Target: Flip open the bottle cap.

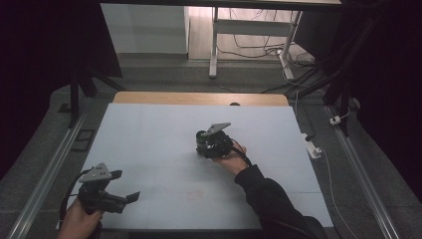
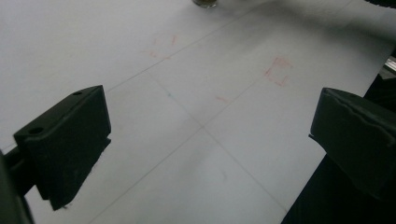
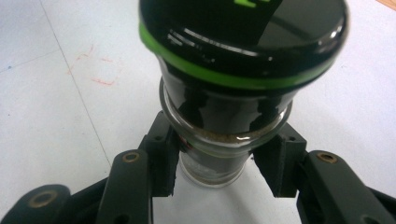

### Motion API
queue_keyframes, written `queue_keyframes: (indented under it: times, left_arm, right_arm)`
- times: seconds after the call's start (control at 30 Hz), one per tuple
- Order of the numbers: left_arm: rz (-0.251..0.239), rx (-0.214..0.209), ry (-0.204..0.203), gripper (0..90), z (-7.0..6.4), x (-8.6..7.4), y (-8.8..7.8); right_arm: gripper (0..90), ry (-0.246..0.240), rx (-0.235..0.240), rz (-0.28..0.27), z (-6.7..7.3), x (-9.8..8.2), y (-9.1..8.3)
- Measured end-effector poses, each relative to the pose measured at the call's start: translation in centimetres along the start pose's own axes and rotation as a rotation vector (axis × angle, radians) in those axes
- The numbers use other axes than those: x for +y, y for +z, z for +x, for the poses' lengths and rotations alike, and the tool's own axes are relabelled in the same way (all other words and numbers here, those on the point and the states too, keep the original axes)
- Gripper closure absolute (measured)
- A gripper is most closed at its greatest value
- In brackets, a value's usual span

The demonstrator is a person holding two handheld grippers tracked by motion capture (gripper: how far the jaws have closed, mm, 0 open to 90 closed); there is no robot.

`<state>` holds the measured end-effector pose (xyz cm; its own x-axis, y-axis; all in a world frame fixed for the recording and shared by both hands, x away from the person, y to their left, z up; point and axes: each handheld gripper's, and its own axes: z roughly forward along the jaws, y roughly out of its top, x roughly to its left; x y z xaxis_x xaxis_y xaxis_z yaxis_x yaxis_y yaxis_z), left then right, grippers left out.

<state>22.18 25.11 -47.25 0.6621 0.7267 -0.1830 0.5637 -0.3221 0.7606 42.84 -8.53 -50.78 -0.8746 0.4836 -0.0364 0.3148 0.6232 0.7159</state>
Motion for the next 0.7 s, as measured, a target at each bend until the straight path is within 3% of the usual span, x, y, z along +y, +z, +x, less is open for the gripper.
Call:
queue_keyframes:
  times: [0.37, 0.7]
  left_arm:
    - [-0.022, -0.044, -0.011, 0.0, 0.7, 2.0, 2.3]
    - [-0.01, -0.085, 0.036, 0.0, 0.7, 4.3, 4.6]
  right_arm:
    - [52.4, -0.003, 0.001, 0.002, 0.0, 0.0, 0.0]
    - [52.4, -0.002, 0.001, 0.001, 0.0, 0.0, 0.0]
